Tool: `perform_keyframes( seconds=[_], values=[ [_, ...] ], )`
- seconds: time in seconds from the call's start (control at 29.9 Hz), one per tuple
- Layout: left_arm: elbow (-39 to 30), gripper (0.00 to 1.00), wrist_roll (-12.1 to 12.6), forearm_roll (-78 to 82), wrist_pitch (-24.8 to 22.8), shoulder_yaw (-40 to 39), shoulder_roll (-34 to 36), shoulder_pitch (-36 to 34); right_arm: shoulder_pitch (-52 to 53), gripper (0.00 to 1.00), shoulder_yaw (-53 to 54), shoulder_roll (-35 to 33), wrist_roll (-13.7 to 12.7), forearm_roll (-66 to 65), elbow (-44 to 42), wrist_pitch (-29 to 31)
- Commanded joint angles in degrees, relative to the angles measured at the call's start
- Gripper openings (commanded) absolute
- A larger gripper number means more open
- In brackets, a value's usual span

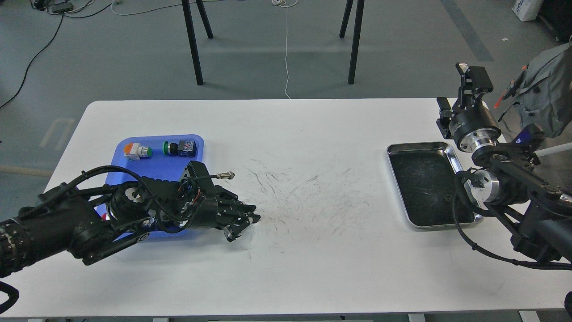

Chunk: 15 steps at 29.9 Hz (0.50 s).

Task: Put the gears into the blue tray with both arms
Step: 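Carry the gear with the left gripper into the blue tray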

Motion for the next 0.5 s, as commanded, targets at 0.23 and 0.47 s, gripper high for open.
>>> perform_keyframes(
  seconds=[0.23,0.47],
  values=[
    [0.0,0.13,0.0,-1.6,-1.6,-5.0,0.6,-3.8,0.0,0.97,0.0,0.1,-0.1,-0.1,-0.1,0.0],
    [0.9,0.13,0.0,-3.7,-6.1,-12.7,5.6,-5.1,0.3,0.97,-0.1,0.1,-0.1,-0.1,0.0,0.0]
  ],
)
